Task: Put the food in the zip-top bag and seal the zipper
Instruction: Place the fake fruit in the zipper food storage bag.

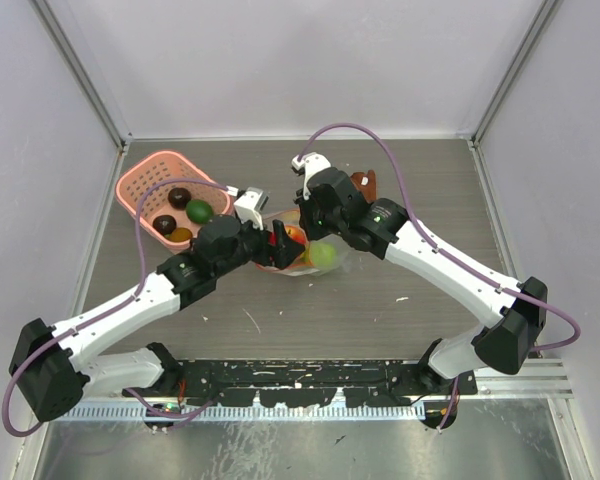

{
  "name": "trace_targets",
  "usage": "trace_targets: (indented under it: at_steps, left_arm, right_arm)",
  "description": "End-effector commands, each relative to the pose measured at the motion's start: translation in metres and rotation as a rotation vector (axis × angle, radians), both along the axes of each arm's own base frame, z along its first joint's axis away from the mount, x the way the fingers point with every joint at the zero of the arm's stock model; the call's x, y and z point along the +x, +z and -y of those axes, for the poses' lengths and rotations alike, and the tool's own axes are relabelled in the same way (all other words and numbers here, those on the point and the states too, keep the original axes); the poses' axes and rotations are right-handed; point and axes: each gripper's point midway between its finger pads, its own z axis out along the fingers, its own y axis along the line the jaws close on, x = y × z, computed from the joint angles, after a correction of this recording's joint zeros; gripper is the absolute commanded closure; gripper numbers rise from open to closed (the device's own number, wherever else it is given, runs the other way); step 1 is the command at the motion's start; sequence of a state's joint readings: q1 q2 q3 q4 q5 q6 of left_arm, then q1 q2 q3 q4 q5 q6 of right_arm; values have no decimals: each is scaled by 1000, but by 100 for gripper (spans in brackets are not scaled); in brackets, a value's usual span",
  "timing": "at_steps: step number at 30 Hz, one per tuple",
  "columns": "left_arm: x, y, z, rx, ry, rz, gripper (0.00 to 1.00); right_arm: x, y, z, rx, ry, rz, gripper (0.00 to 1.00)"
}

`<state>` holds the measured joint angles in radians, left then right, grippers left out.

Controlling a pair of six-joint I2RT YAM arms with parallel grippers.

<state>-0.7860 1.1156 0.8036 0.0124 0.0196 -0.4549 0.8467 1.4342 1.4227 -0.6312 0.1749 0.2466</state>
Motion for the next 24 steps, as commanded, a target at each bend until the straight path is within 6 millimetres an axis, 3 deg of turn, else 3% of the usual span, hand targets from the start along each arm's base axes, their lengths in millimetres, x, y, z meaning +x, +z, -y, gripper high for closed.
trace_targets:
  at_steps: [1, 6, 20, 24]
  left_arm:
    - [5, 13, -1, -9, 21, 47, 24]
    - [2, 19, -3, -14, 14, 50, 14]
    - [-10, 38, -10, -25, 0, 44, 5]
    - [-12, 43, -21, -14, 40, 24, 5]
  right_arm:
    - [3, 29, -6, 92, -1, 61, 100]
    - [3, 29, -6, 92, 0, 61, 100]
    - [3, 29, -6, 93, 2, 60, 100]
    - [3, 29, -6, 93, 0, 61, 100]
